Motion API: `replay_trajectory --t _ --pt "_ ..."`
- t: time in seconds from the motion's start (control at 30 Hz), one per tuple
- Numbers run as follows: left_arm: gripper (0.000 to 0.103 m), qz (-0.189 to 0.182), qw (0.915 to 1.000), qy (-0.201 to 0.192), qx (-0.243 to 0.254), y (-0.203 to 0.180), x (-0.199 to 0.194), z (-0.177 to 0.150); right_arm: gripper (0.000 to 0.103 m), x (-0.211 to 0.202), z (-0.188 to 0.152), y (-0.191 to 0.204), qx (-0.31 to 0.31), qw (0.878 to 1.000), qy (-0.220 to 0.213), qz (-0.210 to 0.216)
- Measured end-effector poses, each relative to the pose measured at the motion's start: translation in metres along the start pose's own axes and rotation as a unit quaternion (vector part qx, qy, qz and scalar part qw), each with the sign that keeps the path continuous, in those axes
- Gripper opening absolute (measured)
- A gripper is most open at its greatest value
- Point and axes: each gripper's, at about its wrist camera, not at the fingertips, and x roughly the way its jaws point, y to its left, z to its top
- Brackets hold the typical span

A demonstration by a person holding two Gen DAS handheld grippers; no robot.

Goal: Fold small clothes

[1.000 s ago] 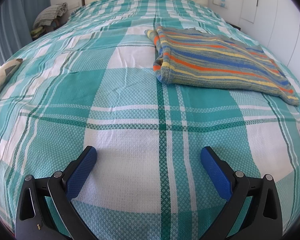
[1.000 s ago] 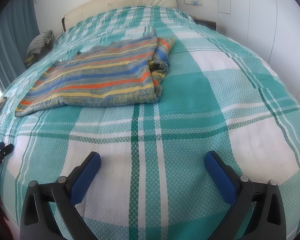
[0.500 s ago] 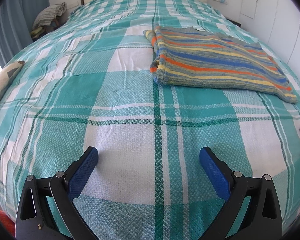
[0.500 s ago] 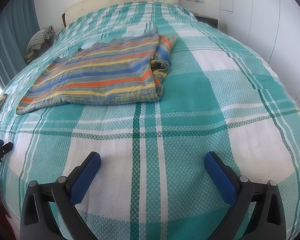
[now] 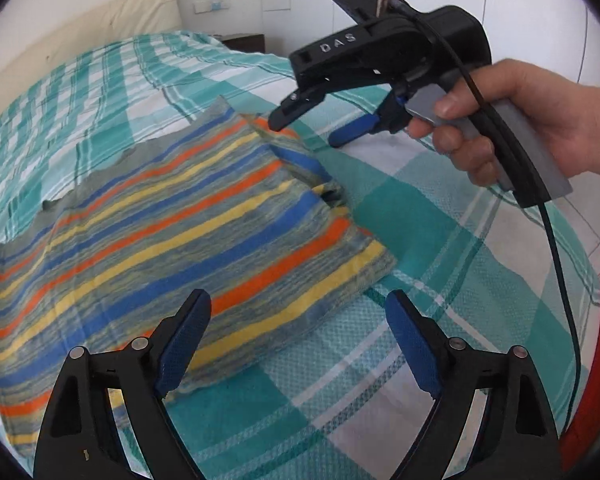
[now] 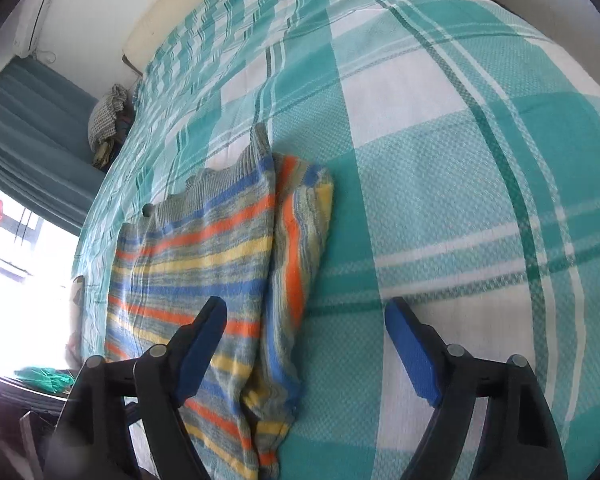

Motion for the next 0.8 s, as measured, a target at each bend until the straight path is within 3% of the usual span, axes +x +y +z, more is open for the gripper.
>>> replay_trajectory --t 0.07,0.1,0.17,0.2,0.23,0.3,0.37,0.43,0.57,0.67,0.8 --pt "0.09 -0.003 0.9998 0.014 0.015 -0.006 0.021 0.005 0.081 0.015 0.022 0.002 0.006 0.999 0.012 0.029" --pt "0.09 -0.001 0.9997 0.016 0.02 -0.007 0.026 0.006 0.076 0.023 0.031 0.004 0.008 0.999 0.019 0.043" --pt "0.086 -0.006 0.9997 0.006 0.024 -0.009 0.028 0.008 0.053 0.04 0.044 0.015 -0.002 0.997 0.04 0.059" --pt "0.068 -0.011 0.9997 0.003 0.024 -0.009 0.028 0.01 0.035 0.049 0.048 0.022 -0.011 0.997 0.054 0.045" --pt "0.041 -0.01 0.9997 0.001 0.023 -0.009 0.028 0.012 0.016 0.057 0.05 0.029 -0.025 0.997 0.066 0.027" --pt "0.008 0.007 0.9999 -0.002 0.008 -0.003 0.025 0.015 0.012 0.063 0.052 0.046 -0.06 0.995 0.074 -0.008" --pt "0.007 -0.016 0.9985 -0.024 -0.047 0.014 0.008 0.014 0.011 0.052 0.057 0.062 -0.074 0.995 0.059 -0.01" --pt "0.007 -0.014 0.9935 -0.055 -0.098 0.037 -0.022 0.008 0.011 0.036 0.058 0.085 -0.086 0.996 0.035 -0.003" --pt "0.007 -0.004 0.9733 -0.099 -0.207 0.096 -0.084 -0.022 0.01 0.028 0.056 0.15 -0.124 0.992 0.017 0.028" --pt "0.007 0.022 0.9567 -0.104 -0.271 0.141 -0.115 -0.055 0.01 0.055 0.053 0.207 -0.144 0.988 0.022 0.055" --pt "0.007 0.066 0.9388 -0.083 -0.328 0.192 -0.125 -0.094 0.01 0.116 0.033 0.279 -0.167 0.983 0.041 0.069"
